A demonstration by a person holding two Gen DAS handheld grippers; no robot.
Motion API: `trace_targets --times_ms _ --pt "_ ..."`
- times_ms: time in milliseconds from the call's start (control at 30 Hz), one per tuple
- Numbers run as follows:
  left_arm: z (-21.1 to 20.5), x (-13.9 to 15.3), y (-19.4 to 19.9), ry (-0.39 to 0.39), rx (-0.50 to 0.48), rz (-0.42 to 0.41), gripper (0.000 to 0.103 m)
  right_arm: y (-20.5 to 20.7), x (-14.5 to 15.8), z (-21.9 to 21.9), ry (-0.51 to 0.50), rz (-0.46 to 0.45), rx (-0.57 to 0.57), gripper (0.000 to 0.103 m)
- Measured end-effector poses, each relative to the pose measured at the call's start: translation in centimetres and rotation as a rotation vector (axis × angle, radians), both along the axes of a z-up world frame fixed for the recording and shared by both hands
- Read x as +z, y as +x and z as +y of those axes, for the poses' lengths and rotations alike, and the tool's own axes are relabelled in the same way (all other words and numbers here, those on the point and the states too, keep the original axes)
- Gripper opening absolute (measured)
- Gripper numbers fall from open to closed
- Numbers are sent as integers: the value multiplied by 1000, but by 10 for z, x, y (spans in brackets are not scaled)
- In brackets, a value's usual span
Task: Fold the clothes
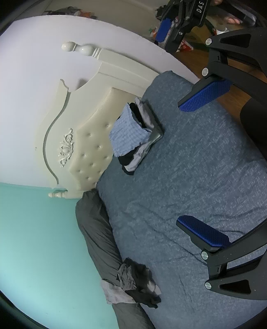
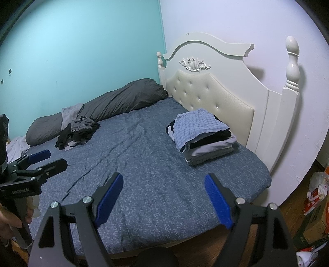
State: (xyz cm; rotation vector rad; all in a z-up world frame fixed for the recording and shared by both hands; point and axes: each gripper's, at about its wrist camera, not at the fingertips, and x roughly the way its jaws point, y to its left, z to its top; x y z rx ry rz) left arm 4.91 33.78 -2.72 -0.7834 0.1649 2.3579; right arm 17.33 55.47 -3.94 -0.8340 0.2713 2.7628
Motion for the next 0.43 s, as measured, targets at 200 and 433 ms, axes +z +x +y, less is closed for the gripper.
trace_targets --times_ms 200,433 --pt "-1 0 1 7 -3 4 103 0 -1 0 0 1 0 83" --pt "-1 2 2 14 -10 -2 103 1 -1 -1 -1 1 1 83"
